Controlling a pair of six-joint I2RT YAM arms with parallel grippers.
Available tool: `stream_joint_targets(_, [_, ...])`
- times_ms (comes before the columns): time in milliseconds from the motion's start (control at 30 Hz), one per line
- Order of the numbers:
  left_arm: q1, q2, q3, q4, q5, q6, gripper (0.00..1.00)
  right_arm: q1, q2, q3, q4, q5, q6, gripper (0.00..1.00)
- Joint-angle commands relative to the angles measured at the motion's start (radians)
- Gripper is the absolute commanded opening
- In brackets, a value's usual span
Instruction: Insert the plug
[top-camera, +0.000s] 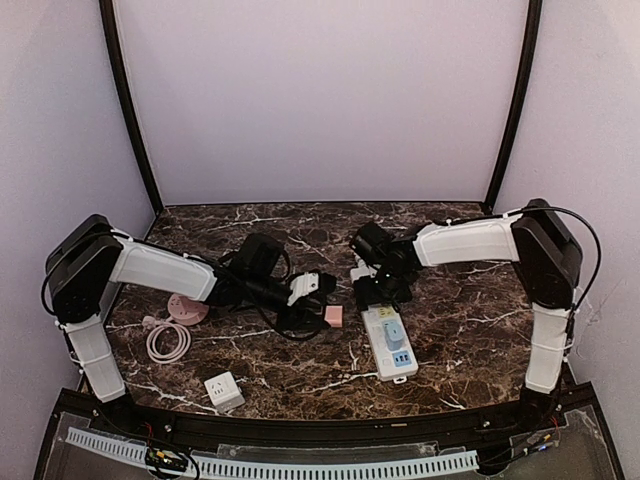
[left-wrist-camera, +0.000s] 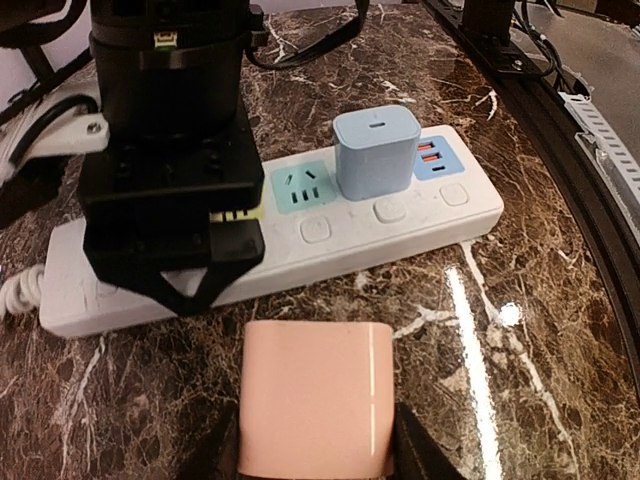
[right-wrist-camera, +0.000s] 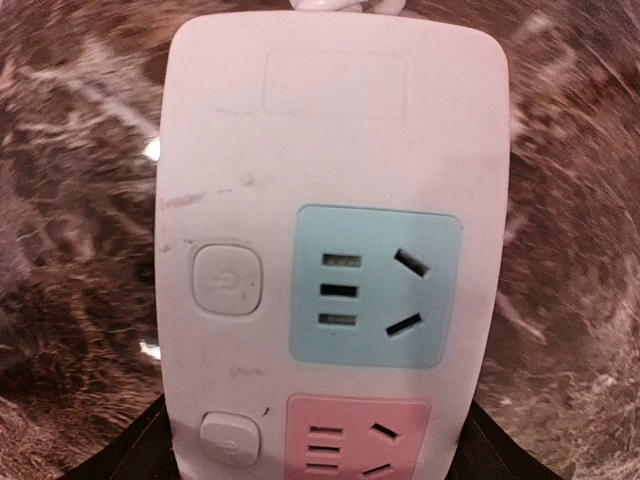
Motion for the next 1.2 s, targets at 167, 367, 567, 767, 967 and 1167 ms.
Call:
stream_joint_targets(167, [0.01, -0.104, -0.045, -0.016, 0.006, 0.009, 0.22, 0.132, 0.11, 0.131, 0.025, -0.11, -0.285, 0.65])
stream_joint_targets(367, [0.011, -0.117, -0.051, -0.022, 0.012, 0.013, 0.22, 0.132, 0.095, 0.14, 0.032, -0.12, -0.268, 0.89])
stream_joint_targets(567, [0.011, -0.158, -0.073, -0.018, 0.021, 0.018, 0.22, 0.128, 0.022, 0.138, 0.061, -0.161, -0.258, 0.98])
stream_joint_targets(767, [0.011, -0.194, -0.106, 0.022, 0.017, 0.004, 0.22, 0.122, -0.083, 0.123, 0.066, -0.143, -0.244, 0.99])
stream_joint_targets(967, [0.011, -0.215, -0.127, 0.06, 0.009, -0.017, 0.22, 0.116, -0.304, -0.043, 0.18, -0.076, -0.208, 0.99])
stream_joint_targets(1167, [0.011, -0.242, -0.167, 0.157, -0.013, -0.053, 0.21, 0.097, -0.515, -0.167, 0.262, -0.313, -0.101, 0.97])
